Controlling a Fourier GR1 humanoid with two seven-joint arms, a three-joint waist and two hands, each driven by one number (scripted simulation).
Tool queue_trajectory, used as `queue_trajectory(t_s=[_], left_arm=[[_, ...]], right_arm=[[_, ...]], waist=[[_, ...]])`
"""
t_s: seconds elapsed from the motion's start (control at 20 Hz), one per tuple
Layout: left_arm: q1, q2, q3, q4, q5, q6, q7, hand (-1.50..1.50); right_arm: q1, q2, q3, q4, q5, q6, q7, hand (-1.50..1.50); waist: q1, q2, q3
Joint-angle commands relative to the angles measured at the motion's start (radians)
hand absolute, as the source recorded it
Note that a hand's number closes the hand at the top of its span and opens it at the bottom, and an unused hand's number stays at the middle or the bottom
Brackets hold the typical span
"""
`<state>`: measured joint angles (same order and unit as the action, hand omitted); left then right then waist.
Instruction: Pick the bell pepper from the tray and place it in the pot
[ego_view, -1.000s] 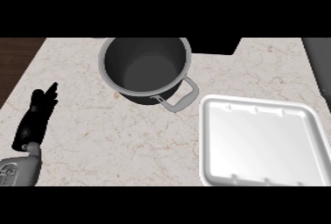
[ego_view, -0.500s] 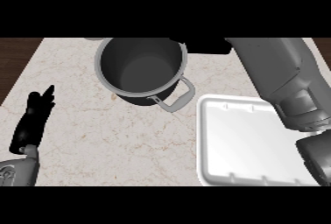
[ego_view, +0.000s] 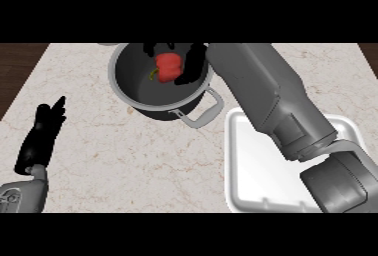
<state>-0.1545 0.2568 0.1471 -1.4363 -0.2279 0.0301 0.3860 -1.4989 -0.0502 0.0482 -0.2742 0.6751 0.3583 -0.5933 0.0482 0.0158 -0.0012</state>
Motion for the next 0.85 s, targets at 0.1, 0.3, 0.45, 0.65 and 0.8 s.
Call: queue_trajectory(t_s=[0.1,0.3,0.45,0.65,0.8], left_arm=[[0.011,-0.006,0.008,-0.001,0.011,-0.003,-0.013,0.0],[-0.012,0.014,0.013,0.007,0.012,-0.019,-0.003,0.0],[0.019,-0.021,-0.01,-0.017,-0.009,0.013,-0.009,0.0],[0.005,0.02,0.014,-0.061,0.02,-0.027,0.027,0.0],[0.003,-0.007,-0.008,-0.035,0.005,-0.013,0.004,0.0]], right_arm=[[0.02,0.049,-0.081,0.068,-0.085,0.036,-0.008,-1.5],[0.018,0.05,-0.189,0.099,-0.206,0.052,0.034,-1.5],[-0.016,0.032,-0.294,0.108,-0.298,0.052,0.089,-1.5],[0.034,-0.034,-0.346,0.13,-0.337,0.016,0.078,-1.5],[-0.001,-0.113,-0.394,0.143,-0.378,0.047,0.126,-1.5]], waist=[[0.006,0.002,0.0],[0.014,0.005,0.0],[0.012,0.004,0.001],[0.032,0.013,0.001],[0.042,0.022,0.0]])
